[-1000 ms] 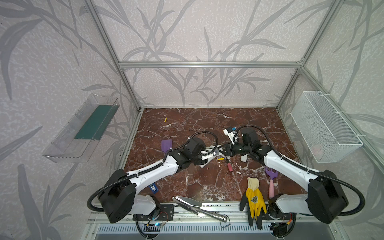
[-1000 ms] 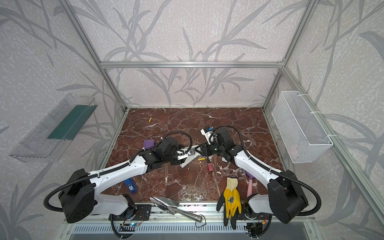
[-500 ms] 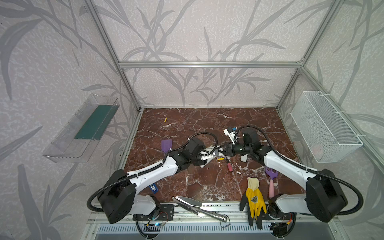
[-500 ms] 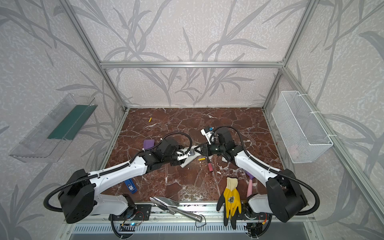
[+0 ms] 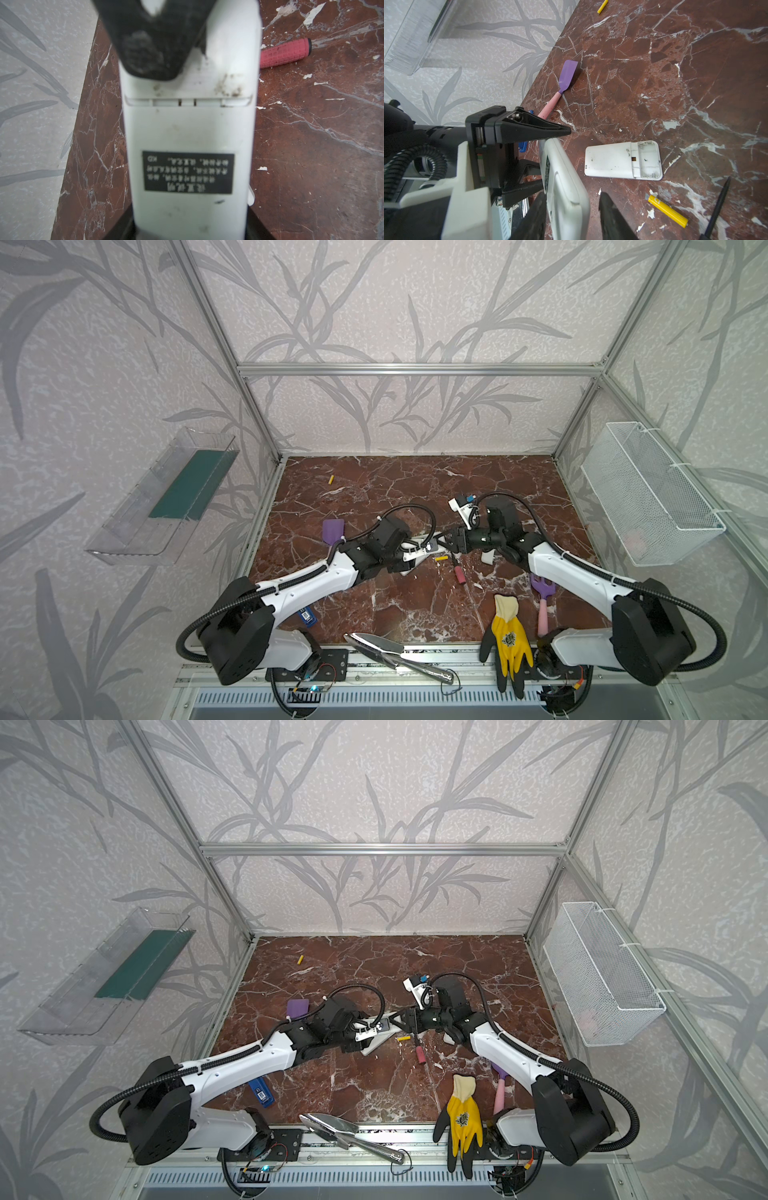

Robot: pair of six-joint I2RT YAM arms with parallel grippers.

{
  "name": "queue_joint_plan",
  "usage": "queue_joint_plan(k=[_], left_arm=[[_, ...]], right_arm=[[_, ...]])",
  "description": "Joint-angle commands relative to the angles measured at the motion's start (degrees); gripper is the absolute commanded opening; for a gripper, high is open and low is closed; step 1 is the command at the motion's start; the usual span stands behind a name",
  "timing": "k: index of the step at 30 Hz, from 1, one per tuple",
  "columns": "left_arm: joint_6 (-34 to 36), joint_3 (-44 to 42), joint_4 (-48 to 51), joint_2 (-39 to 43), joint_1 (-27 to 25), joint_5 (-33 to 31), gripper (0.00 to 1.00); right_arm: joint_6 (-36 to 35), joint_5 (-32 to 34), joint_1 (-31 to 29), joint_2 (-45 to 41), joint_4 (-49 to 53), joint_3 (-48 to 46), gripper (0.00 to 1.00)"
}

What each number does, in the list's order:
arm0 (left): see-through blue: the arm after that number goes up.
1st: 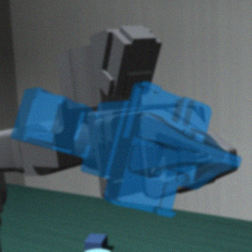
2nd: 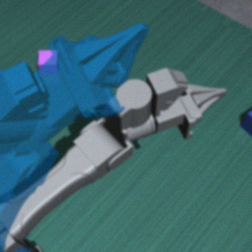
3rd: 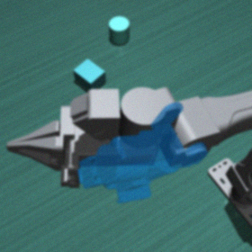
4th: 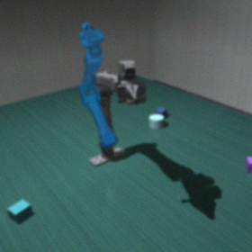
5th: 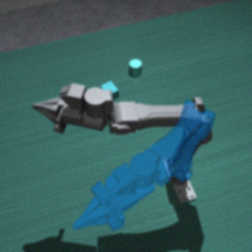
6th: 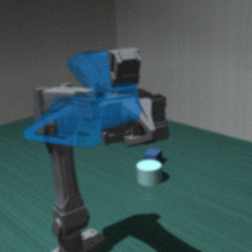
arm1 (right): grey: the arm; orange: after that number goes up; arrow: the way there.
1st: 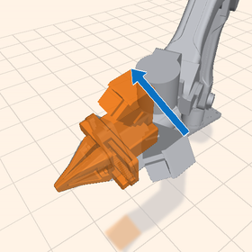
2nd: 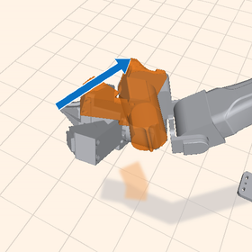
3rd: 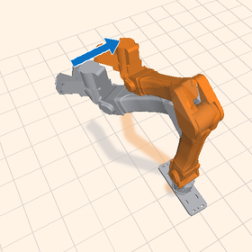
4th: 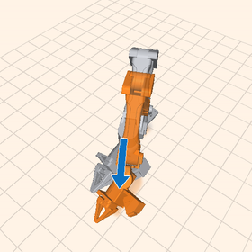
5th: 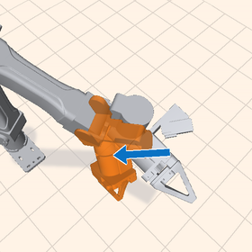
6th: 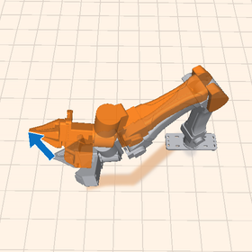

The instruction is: Unload the batteries from the remote control

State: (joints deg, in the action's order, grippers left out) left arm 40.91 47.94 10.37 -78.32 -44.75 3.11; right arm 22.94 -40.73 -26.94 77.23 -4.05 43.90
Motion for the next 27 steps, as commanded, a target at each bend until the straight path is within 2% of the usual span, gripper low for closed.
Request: queue_joint_plan(k=[1, 15, 27], left_arm=[[-0.74, 2.22, 1.31, -0.62, -0.08, 0.95, 0.00], [-1.97, 4.17, 4.61, -2.68, 0.21, 1.08, 0.00], [-3.95, 4.43, 6.17, -3.14, 0.63, 1.36, 0.00]], right_arm=[[0.19, 0.48, 0.14, -0.27, -1.22, -0.57, 0.42], [-1.54, 2.32, 0.25, 0.50, 1.75, -0.85, 0.22], [-0.67, 1.33, 1.90, -2.10, 0.93, -2.37, 0.19]])
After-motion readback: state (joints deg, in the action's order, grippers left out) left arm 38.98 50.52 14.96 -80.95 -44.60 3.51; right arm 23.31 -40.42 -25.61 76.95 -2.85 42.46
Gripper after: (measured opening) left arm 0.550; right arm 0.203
